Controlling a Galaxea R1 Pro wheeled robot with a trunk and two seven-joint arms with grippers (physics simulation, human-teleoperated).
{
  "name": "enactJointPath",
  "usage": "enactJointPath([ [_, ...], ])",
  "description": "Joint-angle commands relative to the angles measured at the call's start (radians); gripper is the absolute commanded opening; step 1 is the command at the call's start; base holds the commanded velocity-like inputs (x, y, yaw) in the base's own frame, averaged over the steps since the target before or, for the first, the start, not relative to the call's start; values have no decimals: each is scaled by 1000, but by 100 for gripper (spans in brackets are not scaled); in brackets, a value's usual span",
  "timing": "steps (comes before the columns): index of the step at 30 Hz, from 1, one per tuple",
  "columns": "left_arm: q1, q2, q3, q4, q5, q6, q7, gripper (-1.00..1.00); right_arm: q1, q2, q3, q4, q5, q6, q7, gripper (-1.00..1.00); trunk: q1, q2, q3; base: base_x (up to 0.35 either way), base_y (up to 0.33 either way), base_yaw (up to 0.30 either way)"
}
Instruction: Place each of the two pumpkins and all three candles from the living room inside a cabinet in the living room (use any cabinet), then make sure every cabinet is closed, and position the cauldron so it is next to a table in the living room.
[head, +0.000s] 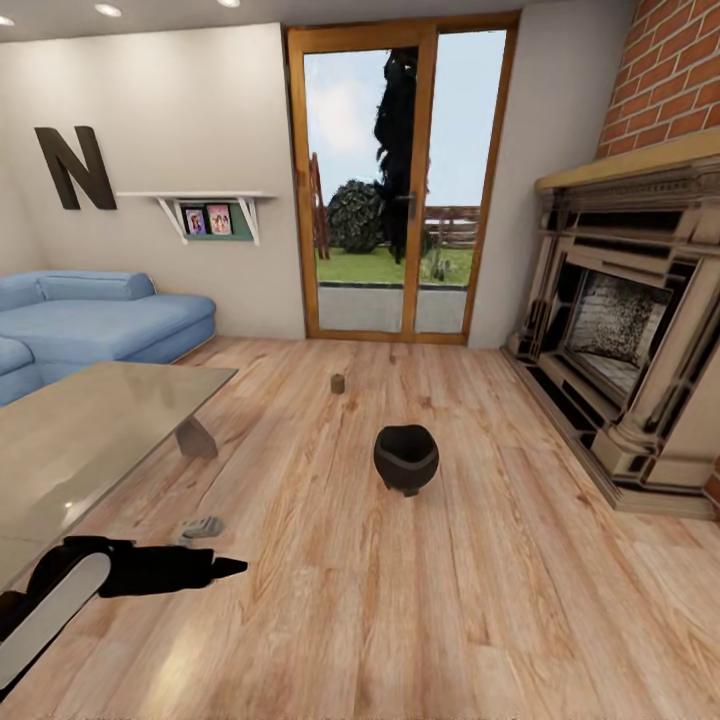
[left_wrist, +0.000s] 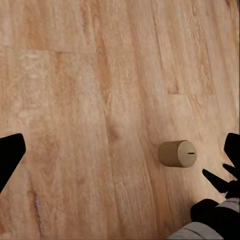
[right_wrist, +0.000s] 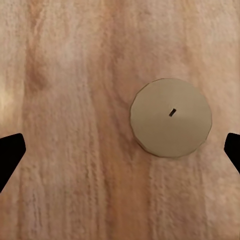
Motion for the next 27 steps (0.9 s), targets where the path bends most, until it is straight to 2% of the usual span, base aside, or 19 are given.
enactJointPath([
  [1,-1,8,-1,0,1,2,-13,100,-1,-1,9,0,-9,-4,-7,100,4,-8,-4,0,0,0],
  [6,-1,64,1,-1,75,2,-58,100,-1,-4,6,1,-17,-4,-9,100,23,-43,-20,0,0,0],
  [10,-1,122,1,0,150,2,-96,100,-1,-8,4,2,-19,-2,-13,100,38,-71,-32,0,0,0],
  [12,-1,140,1,1,174,2,-103,100,-1,-9,-4,3,-20,0,-15,100,46,-85,-39,0,0,0],
  [16,-1,151,1,4,189,2,-108,100,-1,-14,-72,4,-21,5,-14,100,61,-113,-51,0,0,0],
  [18,-1,152,1,4,190,2,-108,100,-1,-17,-86,4,-22,6,-13,100,69,-127,-57,0,0,0],
  [23,-1,153,1,4,191,1,-109,100,-4,-20,-100,2,-21,9,-11,100,81,-148,-71,0,0,0],
  [27,-1,152,1,4,191,1,-110,100,-59,-20,-102,2,-21,40,-12,100,81,-148,-71,0,0,0],
])
